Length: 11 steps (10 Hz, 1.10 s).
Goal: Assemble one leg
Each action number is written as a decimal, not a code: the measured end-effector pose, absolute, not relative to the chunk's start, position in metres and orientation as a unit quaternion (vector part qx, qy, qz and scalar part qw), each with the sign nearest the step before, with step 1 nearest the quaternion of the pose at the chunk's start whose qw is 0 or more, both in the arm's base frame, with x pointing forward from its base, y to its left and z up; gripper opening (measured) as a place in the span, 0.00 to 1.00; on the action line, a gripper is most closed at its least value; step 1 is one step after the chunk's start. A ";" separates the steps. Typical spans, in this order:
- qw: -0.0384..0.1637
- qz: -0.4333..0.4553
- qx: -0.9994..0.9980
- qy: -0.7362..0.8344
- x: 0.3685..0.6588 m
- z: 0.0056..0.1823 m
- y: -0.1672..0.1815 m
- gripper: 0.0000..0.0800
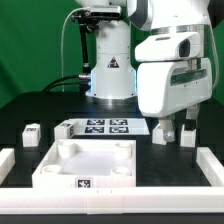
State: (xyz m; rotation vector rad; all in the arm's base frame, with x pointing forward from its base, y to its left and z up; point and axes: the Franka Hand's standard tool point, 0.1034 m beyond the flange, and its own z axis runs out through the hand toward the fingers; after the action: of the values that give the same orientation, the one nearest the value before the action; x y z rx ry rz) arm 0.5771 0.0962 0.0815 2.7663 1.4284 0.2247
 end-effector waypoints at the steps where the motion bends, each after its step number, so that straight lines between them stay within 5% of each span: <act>1: 0.010 0.072 0.886 0.458 0.577 0.082 0.096 0.81; 11: 0.010 0.072 0.887 0.457 0.577 0.081 0.096 0.81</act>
Offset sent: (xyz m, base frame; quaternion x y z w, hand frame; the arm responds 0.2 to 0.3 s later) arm 0.0000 0.0000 0.0000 0.0000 0.0000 0.0000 1.0000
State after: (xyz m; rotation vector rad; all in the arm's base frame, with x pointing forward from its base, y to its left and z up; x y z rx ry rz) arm 0.5772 0.0956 0.0813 2.7682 1.4256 0.2247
